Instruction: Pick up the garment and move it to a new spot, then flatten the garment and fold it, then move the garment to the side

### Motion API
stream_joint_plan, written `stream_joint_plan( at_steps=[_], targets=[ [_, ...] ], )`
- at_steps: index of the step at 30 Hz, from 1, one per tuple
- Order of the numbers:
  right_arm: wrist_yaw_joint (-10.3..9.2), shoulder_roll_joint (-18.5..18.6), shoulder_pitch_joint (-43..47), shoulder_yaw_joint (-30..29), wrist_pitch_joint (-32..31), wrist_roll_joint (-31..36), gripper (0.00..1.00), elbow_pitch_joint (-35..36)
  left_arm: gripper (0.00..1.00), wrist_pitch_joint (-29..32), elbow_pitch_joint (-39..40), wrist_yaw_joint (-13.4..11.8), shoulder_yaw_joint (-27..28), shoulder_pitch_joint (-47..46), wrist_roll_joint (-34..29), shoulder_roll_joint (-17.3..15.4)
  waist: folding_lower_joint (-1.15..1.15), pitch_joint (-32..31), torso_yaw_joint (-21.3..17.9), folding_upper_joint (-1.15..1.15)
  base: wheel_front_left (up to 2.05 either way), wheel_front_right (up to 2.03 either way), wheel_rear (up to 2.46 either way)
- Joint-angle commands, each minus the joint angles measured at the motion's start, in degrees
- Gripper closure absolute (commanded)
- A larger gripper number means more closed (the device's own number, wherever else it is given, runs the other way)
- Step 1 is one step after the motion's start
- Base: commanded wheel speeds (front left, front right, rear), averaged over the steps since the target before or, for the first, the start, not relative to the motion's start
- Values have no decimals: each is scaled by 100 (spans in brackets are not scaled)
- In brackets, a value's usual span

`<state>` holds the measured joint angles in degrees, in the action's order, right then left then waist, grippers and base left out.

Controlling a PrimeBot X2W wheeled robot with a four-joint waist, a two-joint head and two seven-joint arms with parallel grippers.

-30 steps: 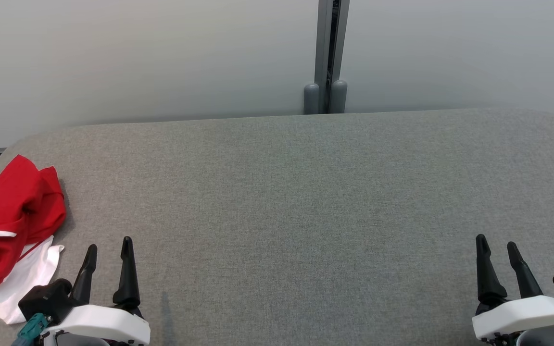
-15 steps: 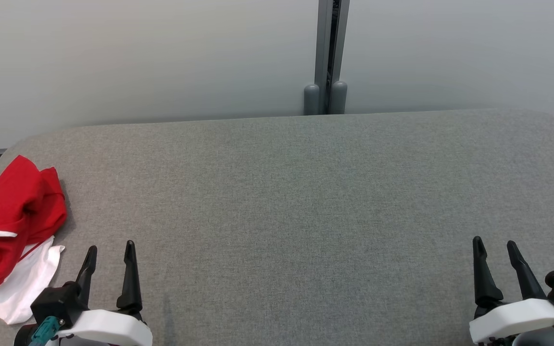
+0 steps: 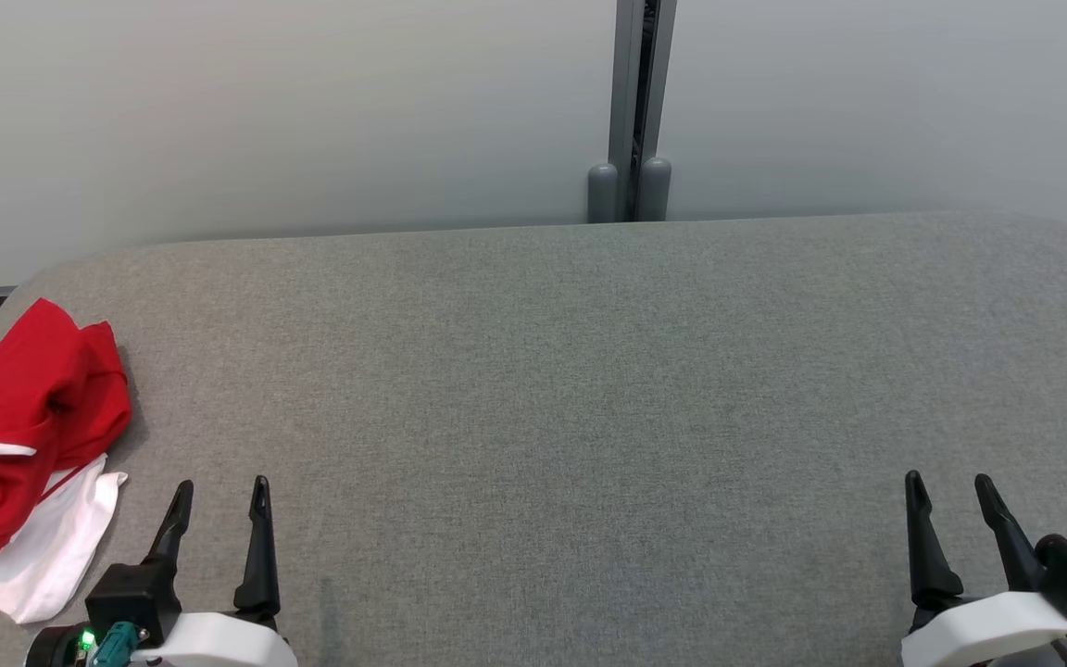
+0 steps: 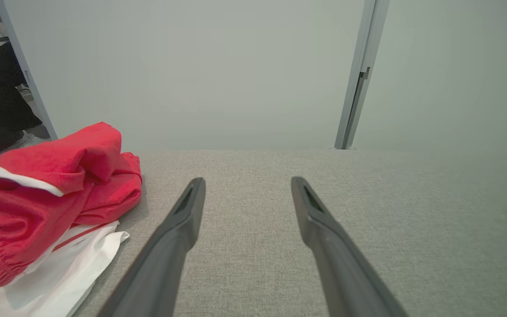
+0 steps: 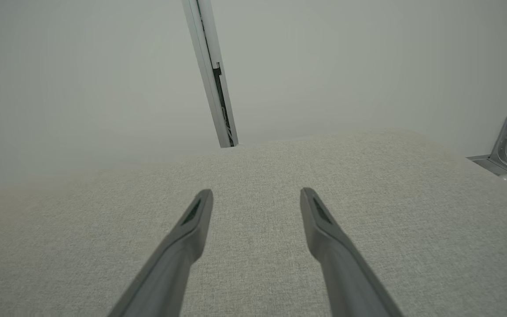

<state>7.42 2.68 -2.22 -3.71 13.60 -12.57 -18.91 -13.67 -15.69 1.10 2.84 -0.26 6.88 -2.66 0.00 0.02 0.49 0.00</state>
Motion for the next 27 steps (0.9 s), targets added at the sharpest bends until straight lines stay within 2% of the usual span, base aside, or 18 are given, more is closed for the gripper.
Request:
stream_joint_plan(
  at_steps=[1,13,27],
  targets=[
    [11,43,42,-23,69,145,0,4,0,-53,12,-26,7,21,-147,-32,0,2,0,0,0,0,0],
    [11,45,87,-30,184,613,0,-23,0,-161,-17,-71,-2,82,-613,-37,0,-2,2,0,0,0,0],
    [11,43,-31,-85,175,592,0,-39,0,-154,-140,-18,104,-97,-567,-35,0,4,33,0,0,0,0]
  ],
)
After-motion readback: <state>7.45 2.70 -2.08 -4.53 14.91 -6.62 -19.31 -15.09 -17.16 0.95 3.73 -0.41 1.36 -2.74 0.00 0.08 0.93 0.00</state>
